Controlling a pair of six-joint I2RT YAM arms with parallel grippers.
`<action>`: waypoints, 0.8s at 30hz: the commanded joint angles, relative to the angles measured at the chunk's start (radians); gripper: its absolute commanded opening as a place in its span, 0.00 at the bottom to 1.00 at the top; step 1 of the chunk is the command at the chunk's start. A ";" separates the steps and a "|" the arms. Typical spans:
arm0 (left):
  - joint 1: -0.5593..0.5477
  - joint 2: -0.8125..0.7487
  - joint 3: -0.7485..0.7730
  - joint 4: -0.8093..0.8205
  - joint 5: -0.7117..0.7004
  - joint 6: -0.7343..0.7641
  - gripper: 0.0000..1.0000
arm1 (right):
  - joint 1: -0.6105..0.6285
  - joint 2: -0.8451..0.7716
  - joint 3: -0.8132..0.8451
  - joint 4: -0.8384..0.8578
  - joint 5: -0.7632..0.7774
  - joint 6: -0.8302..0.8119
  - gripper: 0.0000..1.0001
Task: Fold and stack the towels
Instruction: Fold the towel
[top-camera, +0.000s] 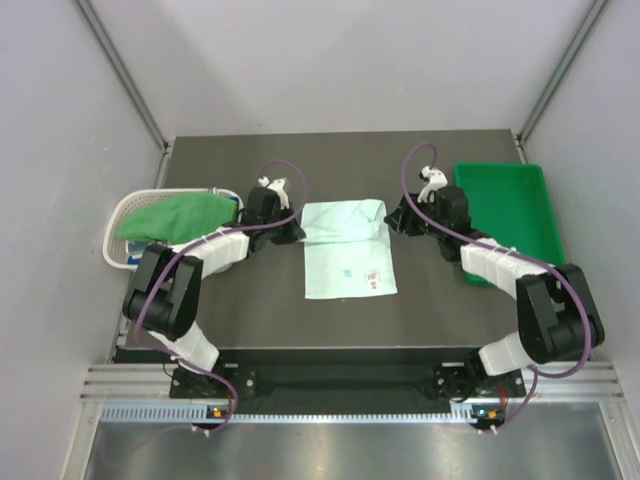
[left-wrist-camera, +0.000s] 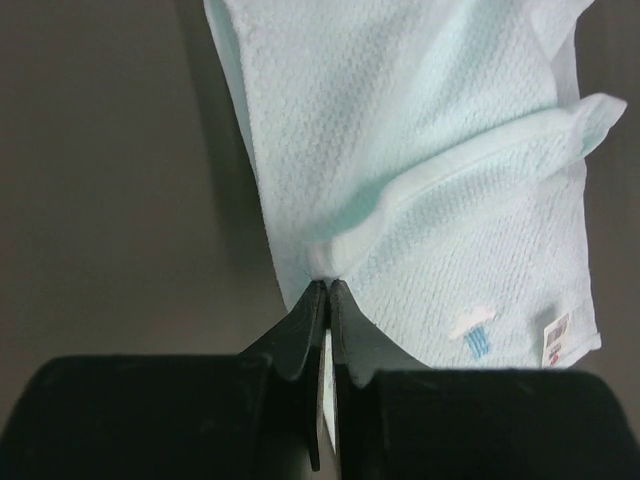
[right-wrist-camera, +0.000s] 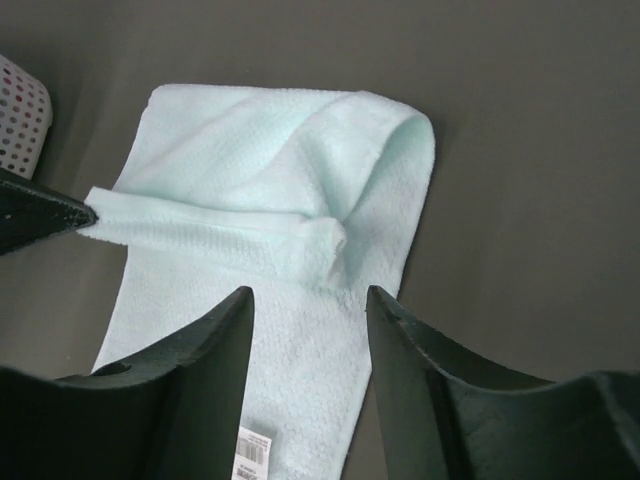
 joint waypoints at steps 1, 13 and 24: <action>-0.019 -0.080 -0.068 0.063 -0.009 0.012 0.07 | 0.016 -0.091 -0.055 0.028 0.098 0.040 0.50; -0.031 -0.096 -0.101 0.077 -0.033 -0.026 0.31 | 0.157 0.143 0.251 -0.254 0.319 0.111 0.37; -0.031 -0.119 -0.069 0.009 -0.058 -0.028 0.33 | 0.177 0.258 0.352 -0.369 0.425 0.126 0.40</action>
